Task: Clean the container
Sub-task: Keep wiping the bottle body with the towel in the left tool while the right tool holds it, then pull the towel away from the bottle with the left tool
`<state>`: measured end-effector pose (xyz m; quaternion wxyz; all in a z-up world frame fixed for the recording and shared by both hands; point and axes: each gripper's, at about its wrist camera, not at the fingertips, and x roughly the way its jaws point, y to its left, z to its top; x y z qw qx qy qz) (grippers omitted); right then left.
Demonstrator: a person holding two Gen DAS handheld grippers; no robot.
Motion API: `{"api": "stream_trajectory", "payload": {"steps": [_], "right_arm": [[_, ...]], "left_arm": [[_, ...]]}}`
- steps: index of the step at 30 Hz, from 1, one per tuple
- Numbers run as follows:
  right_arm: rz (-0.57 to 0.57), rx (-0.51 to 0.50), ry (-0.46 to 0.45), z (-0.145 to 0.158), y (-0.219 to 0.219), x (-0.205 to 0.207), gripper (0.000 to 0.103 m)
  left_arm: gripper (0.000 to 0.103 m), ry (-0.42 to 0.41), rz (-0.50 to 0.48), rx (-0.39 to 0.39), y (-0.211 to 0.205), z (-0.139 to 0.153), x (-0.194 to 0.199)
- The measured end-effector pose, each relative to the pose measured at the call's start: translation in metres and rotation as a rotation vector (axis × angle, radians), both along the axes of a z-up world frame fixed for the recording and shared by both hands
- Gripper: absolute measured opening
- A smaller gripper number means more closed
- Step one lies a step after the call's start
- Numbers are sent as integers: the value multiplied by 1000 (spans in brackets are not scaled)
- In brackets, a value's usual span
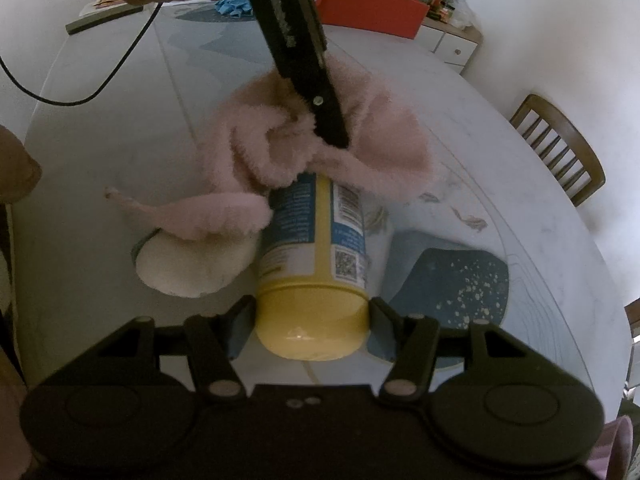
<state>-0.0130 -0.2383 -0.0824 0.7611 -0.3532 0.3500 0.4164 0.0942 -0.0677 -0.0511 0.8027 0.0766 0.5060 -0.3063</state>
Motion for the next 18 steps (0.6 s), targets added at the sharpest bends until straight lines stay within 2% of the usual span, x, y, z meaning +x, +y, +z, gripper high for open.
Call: {"api": "stream_trajectory", "payload": {"steps": [18], "right_arm": [[-22,-28,-28,-4,3,9,62]], "left_arm": [[20,7,-99,97,-9,-34,-3]]}}
